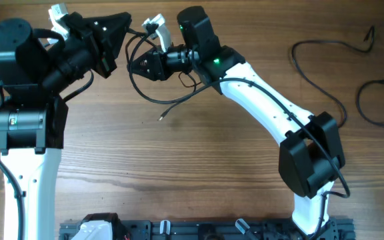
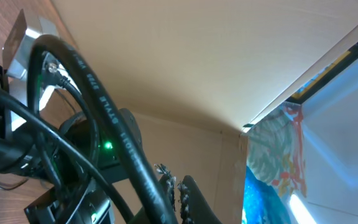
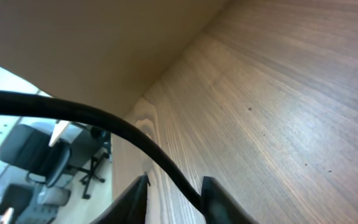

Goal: Untangle cables

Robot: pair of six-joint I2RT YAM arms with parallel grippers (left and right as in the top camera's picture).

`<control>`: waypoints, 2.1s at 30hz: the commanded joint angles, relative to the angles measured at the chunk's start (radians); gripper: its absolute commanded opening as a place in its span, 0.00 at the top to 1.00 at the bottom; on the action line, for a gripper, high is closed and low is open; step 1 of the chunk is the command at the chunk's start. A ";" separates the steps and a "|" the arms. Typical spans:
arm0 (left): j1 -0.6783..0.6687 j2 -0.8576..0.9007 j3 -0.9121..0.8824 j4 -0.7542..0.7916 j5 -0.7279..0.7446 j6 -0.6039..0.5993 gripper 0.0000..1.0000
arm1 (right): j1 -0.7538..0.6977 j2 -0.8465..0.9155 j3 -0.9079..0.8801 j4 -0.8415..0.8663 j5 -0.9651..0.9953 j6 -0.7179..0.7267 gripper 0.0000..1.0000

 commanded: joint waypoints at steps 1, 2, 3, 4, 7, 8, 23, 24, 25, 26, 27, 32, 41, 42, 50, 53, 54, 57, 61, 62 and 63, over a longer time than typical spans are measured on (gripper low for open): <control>0.002 -0.001 0.008 0.006 0.020 -0.005 0.93 | 0.011 0.013 -0.008 0.000 0.040 0.006 0.94; 0.002 -0.001 0.008 0.006 0.020 -0.005 0.93 | 0.011 0.013 -0.008 -0.003 0.039 0.006 0.96; 0.002 -0.001 0.008 0.006 0.020 -0.005 0.93 | 0.011 0.013 -0.008 -0.004 0.039 0.006 0.95; 0.002 -0.001 0.008 0.006 0.020 -0.005 0.93 | 0.011 0.013 -0.008 -0.005 0.039 0.006 0.96; 0.002 -0.001 0.008 -0.005 0.020 0.004 0.92 | 0.010 0.013 -0.008 -0.008 0.020 0.005 0.96; 0.002 -0.001 0.008 -0.013 0.019 0.018 0.92 | 0.004 0.013 -0.008 -0.008 0.006 0.004 0.96; -0.020 0.001 0.008 -0.329 -0.005 0.704 0.96 | -0.138 0.011 -0.008 -0.358 -0.128 -0.144 0.96; -0.029 0.001 0.008 -0.329 0.010 0.790 0.96 | -0.139 0.011 -0.008 -0.362 -0.142 -0.108 0.96; -0.041 0.001 0.008 -0.328 0.010 0.919 0.96 | -0.140 0.011 -0.008 -0.362 -0.197 -0.074 0.81; -0.045 0.001 0.008 -0.327 0.009 0.988 0.96 | -0.140 0.011 -0.008 -0.362 -0.241 -0.074 0.63; -0.045 0.001 0.008 -0.327 0.009 1.049 0.96 | -0.139 0.011 -0.008 -0.373 -0.285 -0.065 0.46; -0.045 0.001 0.008 -0.328 0.008 1.244 0.96 | -0.139 0.011 -0.008 -0.449 -0.203 0.316 0.35; -0.045 0.005 0.008 -0.329 0.008 1.260 0.96 | -0.044 0.011 -0.008 -0.423 0.209 1.256 0.18; -0.045 0.005 0.008 -0.330 0.008 1.260 0.96 | -0.030 0.012 -0.008 -0.393 0.227 1.300 0.18; -0.070 0.005 0.008 -0.340 0.008 1.257 0.96 | 0.049 0.086 -0.008 -0.158 0.290 1.614 0.21; -0.089 0.005 0.008 -0.340 0.008 1.257 0.96 | 0.052 0.135 -0.008 -0.071 0.282 1.682 0.21; -0.093 0.005 0.008 -0.340 0.008 1.257 0.96 | 0.053 0.149 -0.008 -0.039 0.282 1.682 0.21; -0.107 0.005 0.008 -0.340 0.007 1.257 0.96 | 0.070 0.193 -0.008 0.051 0.269 1.682 0.25; -0.108 0.005 0.008 -0.340 -0.005 1.257 0.96 | 0.089 0.223 -0.008 0.042 0.254 1.525 0.78; -0.108 0.005 0.008 -0.340 -0.027 1.257 0.96 | 0.089 0.223 -0.008 0.038 0.256 1.421 0.93; -0.108 0.005 0.008 -0.340 -0.039 1.256 0.96 | 0.085 0.223 -0.008 0.037 0.255 1.351 0.96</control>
